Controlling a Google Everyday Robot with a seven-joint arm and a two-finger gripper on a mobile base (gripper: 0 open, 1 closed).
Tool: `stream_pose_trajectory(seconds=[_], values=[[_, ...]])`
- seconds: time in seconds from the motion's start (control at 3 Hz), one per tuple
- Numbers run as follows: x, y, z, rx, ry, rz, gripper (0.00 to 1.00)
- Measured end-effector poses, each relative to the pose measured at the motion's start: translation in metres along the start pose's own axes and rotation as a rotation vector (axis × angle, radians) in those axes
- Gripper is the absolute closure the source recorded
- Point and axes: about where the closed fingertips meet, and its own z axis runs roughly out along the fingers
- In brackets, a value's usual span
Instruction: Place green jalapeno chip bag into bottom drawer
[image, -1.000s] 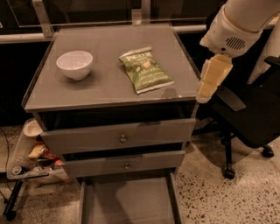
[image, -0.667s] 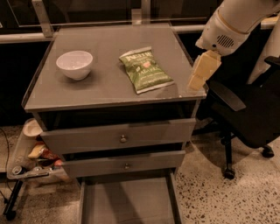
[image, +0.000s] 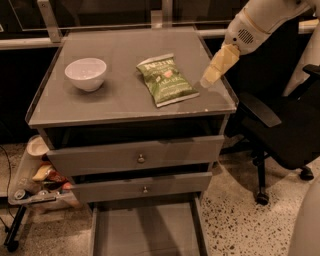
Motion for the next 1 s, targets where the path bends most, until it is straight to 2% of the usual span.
stream_pose_trajectory(seconds=[0.33, 0.67, 1.0], values=[[-0.003, -0.004, 0.000, 0.007, -0.009, -0.001, 0.00], [-0.020, -0.005, 0.018, 0.027, -0.034, 0.027, 0.00], [-0.049, -0.013, 0.037, 0.046, -0.059, 0.071, 0.00]])
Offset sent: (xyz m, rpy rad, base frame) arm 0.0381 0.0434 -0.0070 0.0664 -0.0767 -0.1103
